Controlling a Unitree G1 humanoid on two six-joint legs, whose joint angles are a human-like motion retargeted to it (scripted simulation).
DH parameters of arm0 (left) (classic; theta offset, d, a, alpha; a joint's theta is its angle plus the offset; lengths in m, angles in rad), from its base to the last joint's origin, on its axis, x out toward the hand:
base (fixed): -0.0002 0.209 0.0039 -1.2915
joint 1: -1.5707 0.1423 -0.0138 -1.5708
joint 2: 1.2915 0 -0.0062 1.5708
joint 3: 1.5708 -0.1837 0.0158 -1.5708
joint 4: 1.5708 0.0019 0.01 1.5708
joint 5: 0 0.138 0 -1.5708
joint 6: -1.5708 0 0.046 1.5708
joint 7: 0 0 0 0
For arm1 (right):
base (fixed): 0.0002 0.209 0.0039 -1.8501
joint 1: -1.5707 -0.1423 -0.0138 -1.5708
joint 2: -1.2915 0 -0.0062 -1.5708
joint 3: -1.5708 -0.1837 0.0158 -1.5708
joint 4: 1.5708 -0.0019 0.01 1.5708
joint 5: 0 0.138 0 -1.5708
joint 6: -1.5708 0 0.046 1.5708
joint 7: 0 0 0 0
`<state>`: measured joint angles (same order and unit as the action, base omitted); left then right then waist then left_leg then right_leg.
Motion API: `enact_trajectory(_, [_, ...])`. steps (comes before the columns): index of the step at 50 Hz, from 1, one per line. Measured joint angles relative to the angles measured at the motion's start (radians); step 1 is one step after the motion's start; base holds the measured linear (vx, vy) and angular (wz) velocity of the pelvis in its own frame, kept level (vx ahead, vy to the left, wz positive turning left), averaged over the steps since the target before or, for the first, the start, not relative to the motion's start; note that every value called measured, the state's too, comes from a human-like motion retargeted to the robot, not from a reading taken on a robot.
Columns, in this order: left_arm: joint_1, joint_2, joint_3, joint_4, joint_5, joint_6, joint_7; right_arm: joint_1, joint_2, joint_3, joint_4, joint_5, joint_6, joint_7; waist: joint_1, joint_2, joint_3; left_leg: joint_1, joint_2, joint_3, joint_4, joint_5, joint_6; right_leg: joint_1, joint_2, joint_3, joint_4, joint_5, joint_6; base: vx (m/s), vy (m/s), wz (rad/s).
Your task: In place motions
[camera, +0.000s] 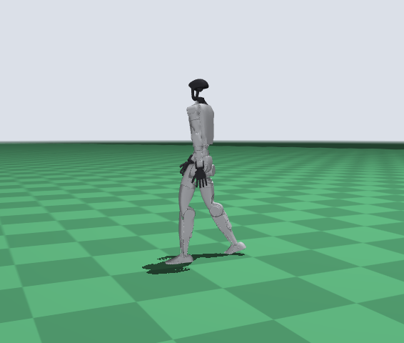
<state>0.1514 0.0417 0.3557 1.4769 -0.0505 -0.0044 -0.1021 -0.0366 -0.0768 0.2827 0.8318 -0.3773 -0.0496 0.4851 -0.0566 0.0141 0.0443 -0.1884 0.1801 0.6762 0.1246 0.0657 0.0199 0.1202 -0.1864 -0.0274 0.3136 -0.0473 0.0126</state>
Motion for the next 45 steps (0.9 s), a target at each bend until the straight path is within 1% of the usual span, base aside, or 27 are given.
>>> enact_trajectory(3, [0.0,0.024,-0.013,-0.041,0.007,0.005,-0.014,-0.017,0.008,0.009,-0.001,-0.014,-0.006,-0.005,-0.025,-0.009,-0.006,-0.041,0.023,0.013,-0.018,0.034,-0.033,-0.025,0.016,-0.058,-0.062,-0.108,-0.004,0.01,-0.71,-0.35])
enact_trajectory(5, [-0.01,0.043,-0.029,-0.077,0.024,0.007,-0.016,-0.027,0.009,0.002,0.004,-0.021,-0.006,-0.011,-0.036,-0.014,0.007,-0.06,0.04,0.015,-0.039,0.038,-0.065,-0.04,0.026,-0.114,-0.11,-0.168,-0.015,-0.04,-0.61,-0.33])
enact_trajectory(8, [-0.031,0.053,-0.044,-0.111,0.035,0.006,0.012,-0.026,-0.002,-0.028,0.021,-0.023,-0.004,-0.019,-0.046,-0.03,0.03,-0.076,0.036,0.011,-0.062,-0.033,-0.081,-0.066,0.049,-0.087,-0.149,-0.144,0.012,-0.03,-0.55,-0.14])
enact_trajectory(10, [-0.054,0.046,-0.049,-0.115,0.025,0.002,0.038,-0.029,-0.015,-0.054,0.047,-0.028,-0.003,-0.03,-0.042,-0.03,0.042,-0.09,0.037,-0.029,-0.073,-0.093,-0.089,-0.093,0.042,-0.098,-0.155,-0.115,0.024,-0.11,-0.48,-0.22])
enact_trajectory(12, [-0.072,0.029,-0.04,-0.113,0.01,-0.01,0.056,-0.032,-0.03,-0.08,0.078,-0.044,-0.001,-0.051,-0.046,-0.03,0.055,-0.105,0.03,-0.095,-0.058,-0.09,-0.103,-0.113,0.057,-0.09,-0.166,-0.083,0.017,-0.13,-0.45,-0.24])
enact_trajectory(14, [-0.081,0.015,-0.042,-0.116,-0.009,-0.031,0.06,-0.028,-0.04,-0.117,0.116,-0.071,0.004,-0.082,-0.068,-0.029,0.067,-0.12,0.013,-0.165,0.016,-0.092,-0.105,-0.128,0.074,-0.089,-0.183,-0.042,0.011,-0.04,-0.39,0.04])
enact_trajectory(17, [-0.082,0.019,-0.074,-0.118,0.013,-0.043,0.048,-0.008,-0.056,-0.173,0.167,-0.078,0.002,-0.128,-0.106,-0.031,0.064,-0.117,-0.032,-0.207,0.162,-0.108,-0.086,-0.147,0.073,-0.113,-0.198,0.0,0.022,0.04,-0.39,0.42])
enact_trajectory(21, [-0.068,0.02,-0.12,-0.097,0.083,-0.04,0.051,0.031,-0.093,-0.252,0.258,-0.071,0.001,-0.164,-0.091,-0.055,0.037,-0.036,-0.092,-0.147,0.333,-0.137,-0.051,-0.19,0.041,-0.099,-0.181,0.012,0.06,0.05,-0.26,-0.16])
enact_trajectory(23, [-0.054,0.016,-0.126,-0.079,0.089,-0.039,0.039,0.036,-0.102,-0.283,0.321,-0.095,0.014,-0.181,-0.1,-0.057,0.023,0.013,-0.123,-0.151,0.385,-0.151,-0.042,-0.21,0.039,-0.096,-0.169,0.015,0.073,-0.02,-0.35,-0.31])
enact_trajectory(25, [-0.041,0.011,-0.117,-0.058,0.094,-0.031,0.02,0.033,-0.104,-0.313,0.395,-0.112,0.046,-0.212,-0.11,-0.05,0.015,0.06,-0.163,-0.182,0.4,-0.15,-0.048,-0.228,0.051,-0.078,-0.159,0.022,0.081,0.03,-0.21,-0.54])
enact_trajectory(27, [-0.031,0.008,-0.101,-0.04,0.11,-0.008,0.002,0.034,-0.101,-0.342,0.457,-0.085,0.088,-0.245,-0.12,-0.035,0.006,0.102,-0.205,-0.222,0.362,-0.131,-0.057,-0.239,0.075,-0.063,-0.157,0.033,0.084,0.01,-0.22,-0.59])
enact_trajectory(28, [-0.028,0.009,-0.088,-0.029,0.126,0.015,-0.013,0.035,-0.098,-0.367,0.497,-0.051,0.121,-0.267,-0.125,-0.022,0.0,0.13,-0.227,-0.249,0.321,-0.118,-0.05,-0.247,0.095,-0.057,-0.156,0.041,0.085,0.01,-0.22,-0.53])
enact_trajectory(29, [-0.027,0.012,-0.078,-0.02,0.146,0.039,-0.034,0.035,-0.096,-0.391,0.532,-0.013,0.154,-0.283,-0.129,-0.013,-0.008,0.154,-0.239,-0.254,0.271,-0.134,-0.014,-0.254,0.108,-0.054,-0.155,0.048,0.087,0.0,-0.22,-0.44])
enact_trajectory(30, [-0.026,0.015,-0.069,-0.012,0.167,0.064,-0.056,0.035,-0.095,-0.417,0.563,0.026,0.186,-0.296,-0.132,-0.007,-0.017,0.175,-0.245,-0.249,0.216,-0.164,0.036,-0.262,0.119,-0.051,-0.154,0.054,0.089,-0.05,-0.23,-0.07])
enact_trajectory(33, [-0.028,0.032,-0.069,0.001,0.211,0.112,-0.152,0.05,-0.088,-0.489,0.62,0.114,0.25,-0.285,-0.181,0.032,-0.061,0.198,-0.233,-0.282,0.074,-0.248,0.064,-0.298,0.15,-0.116,-0.162,0.075,0.088,-0.11,-0.23,0.62])
enact_trajectory(35, [-0.044,0.044,-0.071,0.005,0.221,0.129,-0.187,0.061,-0.078,-0.537,0.629,0.148,0.266,-0.261,-0.22,0.052,-0.075,0.181,-0.23,-0.323,0.02,-0.283,0.086,-0.324,0.163,-0.158,-0.171,0.087,0.084,-0.25,-0.18,0.91])
enact_trajectory(36, [-0.056,0.047,-0.069,0.005,0.221,0.132,-0.183,0.065,-0.071,-0.551,0.625,0.162,0.264,-0.258,-0.232,0.055,-0.073,0.173,-0.229,-0.337,0.006,-0.282,0.09,-0.334,0.165,-0.173,-0.174,0.092,0.081,-0.33,-0.12,0.72])
enact_trajectory(38, [-0.083,0.055,-0.063,-0.004,0.213,0.133,-0.163,0.073,-0.054,-0.571,0.613,0.207,0.248,-0.266,-0.253,0.053,-0.068,0.158,-0.225,-0.363,-0.024,-0.267,0.085,-0.358,0.162,-0.202,-0.172,0.103,0.077,-0.34,-0.1,0.44])
enact_trajectory(40, [-0.1,0.061,-0.057,-0.024,0.2,0.127,-0.144,0.072,-0.04,-0.572,0.603,0.245,0.227,-0.29,-0.249,0.037,-0.063,0.14,-0.225,-0.357,-0.036,-0.251,0.078,-0.384,0.152,-0.212,-0.159,0.116,0.08,-0.35,-0.09,-0.16])
enact_trajectory(42, [-0.108,0.064,-0.055,-0.061,0.172,0.116,-0.127,0.058,-0.026,-0.562,0.593,0.271,0.205,-0.331,-0.23,0.011,-0.052,0.128,-0.236,-0.327,-0.05,-0.239,0.081,-0.411,0.145,-0.199,-0.134,0.131,0.131,-0.35,-0.09,-0.61])
enact_trajectory(43, [-0.109,0.065,-0.054,-0.077,0.156,0.111,-0.121,0.049,-0.021,-0.552,0.588,0.275,0.197,-0.349,-0.226,0.0,-0.047,0.127,-0.242,-0.314,-0.057,-0.234,0.082,-0.42,0.14,-0.189,-0.12,0.12,0.176,-0.27,-0.11,-0.67])
enact_trajectory(45, [-0.108,0.066,-0.045,-0.095,0.127,0.101,-0.115,0.03,-0.017,-0.52,0.577,0.263,0.188,-0.367,-0.223,-0.015,-0.043,0.124,-0.238,-0.283,-0.069,-0.22,0.076,-0.437,0.149,-0.163,-0.097,0.089,0.249,-0.2,-0.17,-0.68])
